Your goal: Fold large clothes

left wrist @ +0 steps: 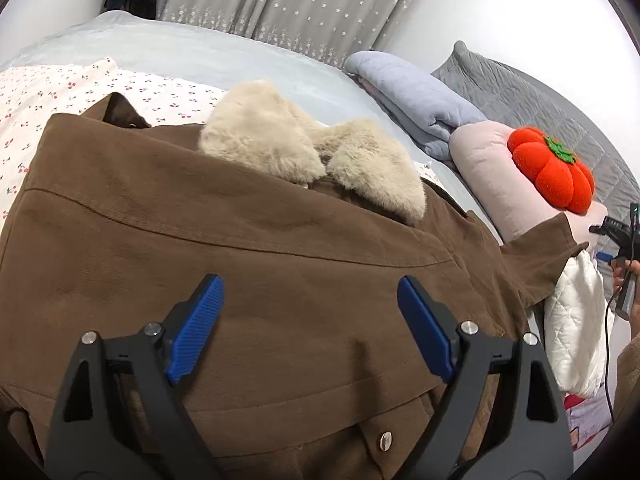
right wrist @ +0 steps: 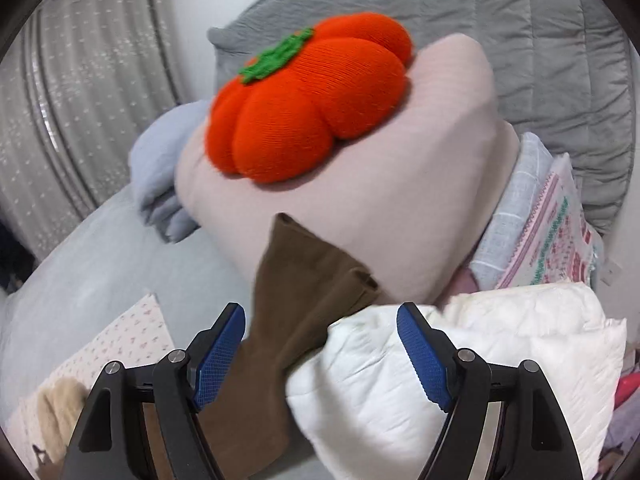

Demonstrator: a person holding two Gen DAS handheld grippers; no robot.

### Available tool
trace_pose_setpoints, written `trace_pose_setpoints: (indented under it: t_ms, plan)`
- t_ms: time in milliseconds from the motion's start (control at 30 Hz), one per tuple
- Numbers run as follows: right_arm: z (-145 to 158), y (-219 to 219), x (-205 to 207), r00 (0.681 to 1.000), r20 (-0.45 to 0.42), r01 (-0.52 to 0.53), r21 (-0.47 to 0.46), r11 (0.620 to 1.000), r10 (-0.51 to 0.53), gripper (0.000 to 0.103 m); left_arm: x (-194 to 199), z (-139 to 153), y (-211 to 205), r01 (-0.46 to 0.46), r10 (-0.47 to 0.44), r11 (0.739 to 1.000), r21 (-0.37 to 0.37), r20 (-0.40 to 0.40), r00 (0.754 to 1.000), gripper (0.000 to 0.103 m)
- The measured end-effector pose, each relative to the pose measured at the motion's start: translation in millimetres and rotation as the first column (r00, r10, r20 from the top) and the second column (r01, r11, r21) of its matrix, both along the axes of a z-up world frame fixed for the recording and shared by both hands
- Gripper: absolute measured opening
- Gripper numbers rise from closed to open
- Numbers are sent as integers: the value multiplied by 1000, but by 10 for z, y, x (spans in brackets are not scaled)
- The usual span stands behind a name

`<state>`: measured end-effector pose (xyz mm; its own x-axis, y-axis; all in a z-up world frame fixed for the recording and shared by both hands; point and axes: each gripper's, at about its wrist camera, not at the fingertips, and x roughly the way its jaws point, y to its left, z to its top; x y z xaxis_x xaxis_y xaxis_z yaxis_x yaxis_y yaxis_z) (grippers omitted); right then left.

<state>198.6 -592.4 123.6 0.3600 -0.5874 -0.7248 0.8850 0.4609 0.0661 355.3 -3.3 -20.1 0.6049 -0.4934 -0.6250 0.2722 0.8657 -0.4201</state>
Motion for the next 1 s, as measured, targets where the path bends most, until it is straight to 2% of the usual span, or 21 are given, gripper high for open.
trace_pose_setpoints:
  t_ms: [133,233,333,400,500,600,700,800,1000]
  plan:
    - [-120,-92,127,999,-39,-3,58,998,6,80,13,-6,31,-6,6,1000,-9,-8,1000,89]
    - [-225,-212,233,998,-59,9,94,996,-3,73,17,-9,40,-6,6,1000,-14,-10,1000,89]
    - [-301,-310,295,998,-58,26,88,996,-21,51,24,-10,54,-7,6,1000,-23,-13,1000,89]
    - [-297,-349,294,1000,-21,11,77,997,-9,11,37,-6,80,-11,10,999,-36,-17,1000,89]
    - [-230,-261,287,997,78,-37,84,996,31,10,41,15,149,-26,25,998,-65,-18,1000,89]
    - [-49,53,412,983,99,-157,40,987,152,9,45,36,220,-33,31,995,-95,-19,999,89]
    - [223,433,527,952,137,-274,-11,962,272,9,42,66,266,-34,34,995,-98,-7,999,89]
    - [537,840,648,905,184,-378,-62,924,383,9,37,93,309,-41,42,995,-92,6,999,89]
    - [1024,1794,988,754,226,-603,-137,786,617,9,53,113,466,-66,68,986,-154,3,998,89]
